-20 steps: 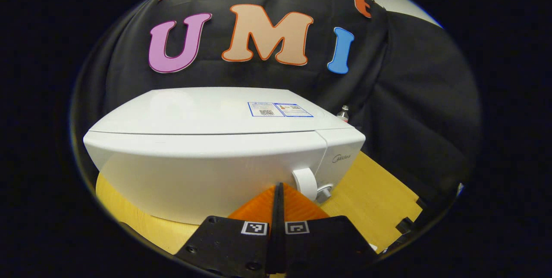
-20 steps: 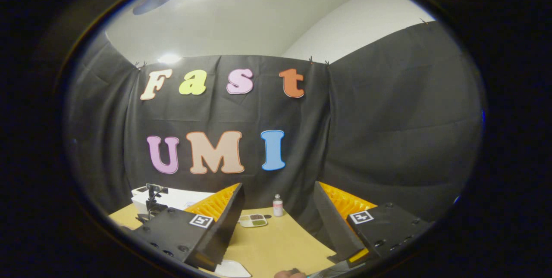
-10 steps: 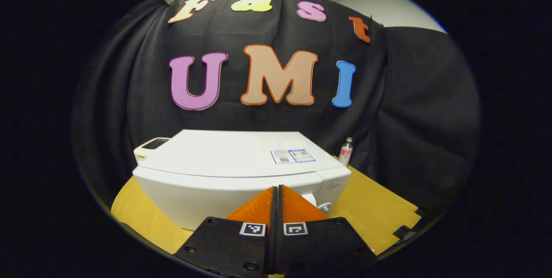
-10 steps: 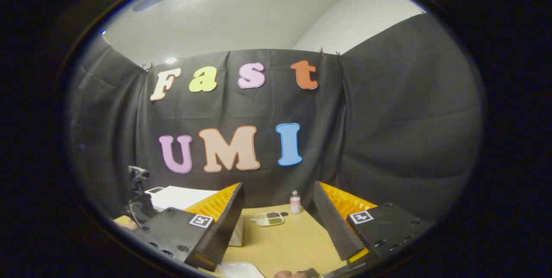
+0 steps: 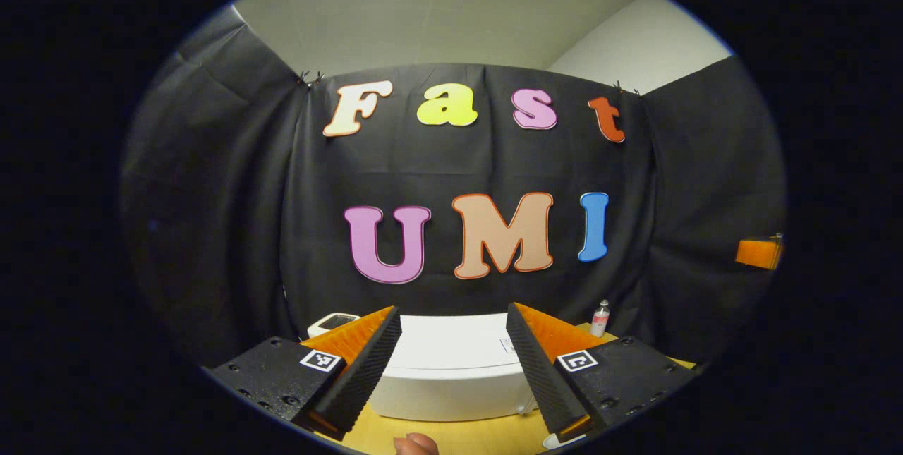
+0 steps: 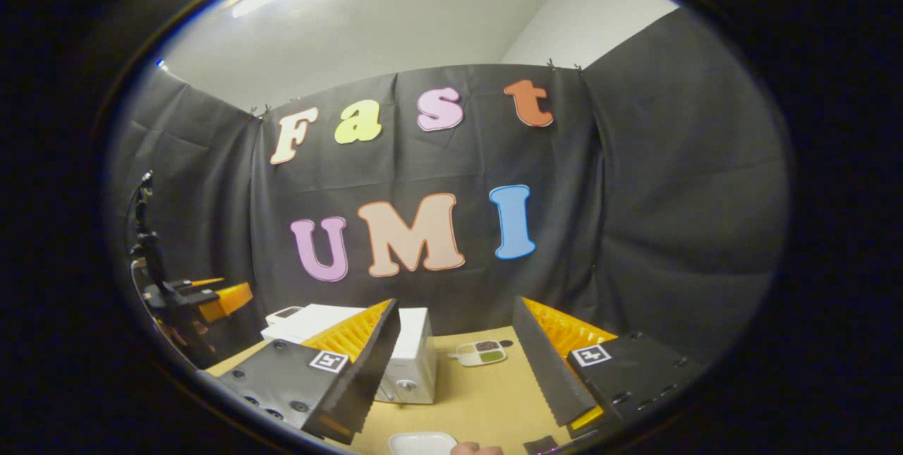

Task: Open the microwave oven with the left hand, put the food in, and close the microwave oven.

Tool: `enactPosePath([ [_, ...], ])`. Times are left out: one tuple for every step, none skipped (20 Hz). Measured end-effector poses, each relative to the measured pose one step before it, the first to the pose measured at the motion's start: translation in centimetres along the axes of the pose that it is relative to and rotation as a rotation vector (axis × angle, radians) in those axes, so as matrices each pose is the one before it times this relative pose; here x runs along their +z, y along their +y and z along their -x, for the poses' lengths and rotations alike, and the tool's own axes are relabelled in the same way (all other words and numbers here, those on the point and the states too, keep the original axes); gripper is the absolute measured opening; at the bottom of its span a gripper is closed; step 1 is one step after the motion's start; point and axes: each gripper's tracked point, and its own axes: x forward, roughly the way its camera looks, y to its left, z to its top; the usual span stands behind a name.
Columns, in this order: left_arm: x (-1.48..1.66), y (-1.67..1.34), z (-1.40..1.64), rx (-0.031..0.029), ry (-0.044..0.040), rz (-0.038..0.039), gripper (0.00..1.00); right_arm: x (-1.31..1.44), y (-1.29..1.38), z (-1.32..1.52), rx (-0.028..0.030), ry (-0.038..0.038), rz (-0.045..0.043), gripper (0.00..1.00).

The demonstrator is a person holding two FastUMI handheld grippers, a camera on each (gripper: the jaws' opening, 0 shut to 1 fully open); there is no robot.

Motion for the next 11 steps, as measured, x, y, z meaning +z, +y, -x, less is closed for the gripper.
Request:
enactPosePath([
  [0.714, 0.189, 0.906, 0.00480, 0.00033, -0.01582, 0.95, -0.049, 0.203, -0.175, 0.00255, 0.00794, 0.00177, 0.89],
  [0.502, -0.102, 0.954, 0.00324, 0.00814, -0.00564, 0.95, -0.192, 0.341, -0.083, 0.00339, 0.00691, 0.00385, 0.89],
  [0.461, -0.128, 1.039, 0.00520, 0.00248, 0.00067, 0.95, 0.190, 0.050, -0.026, -0.00113, -0.00388, 0.00844, 0.89],
  [0.336, -0.247, 1.033, 0.00380, 0.00264, 0.00245, 0.95, 0.340, -0.062, 0.054, -0.00311, -0.00929, 0.00819, 0.89],
  [-0.024, -0.348, 0.776, 0.00227, 0.00734, 0.00123, 0.95, 0.200, 0.251, 0.057, -0.00111, -0.00363, -0.00028, 0.89],
  [0.039, -0.124, 0.588, 0.00466, 0.00878, -0.00119, 0.95, -0.224, 0.257, 0.139, 0.00383, 0.00299, -0.00705, 0.98],
  [0.109, -0.032, 0.484, 0.00846, 0.00707, 0.00390, 0.95, -0.103, 0.242, 0.165, 0.00616, 0.00418, -0.00472, 0.89],
  [0.329, -0.011, 0.490, 0.00716, 0.00169, 0.01389, 0.95, -0.020, 0.094, -0.101, 0.00395, -0.00146, 0.00252, 0.89],
  [0.732, -0.387, 0.428, -0.00342, -0.00815, 0.00513, 0.95, 0.071, 0.094, -0.057, 0.00313, -0.00268, 0.00728, 0.89],
  [0.715, 0.190, 0.206, 0.01034, -0.01431, -0.01039, 0.95, -0.042, 0.095, 0.092, 0.00151, -0.00082, 0.00709, 0.89],
  [0.526, 0.579, 0.107, 0.01292, -0.01150, -0.01231, 0.96, 0.070, 0.125, 0.147, 0.00026, -0.00229, 0.00334, 0.89],
])
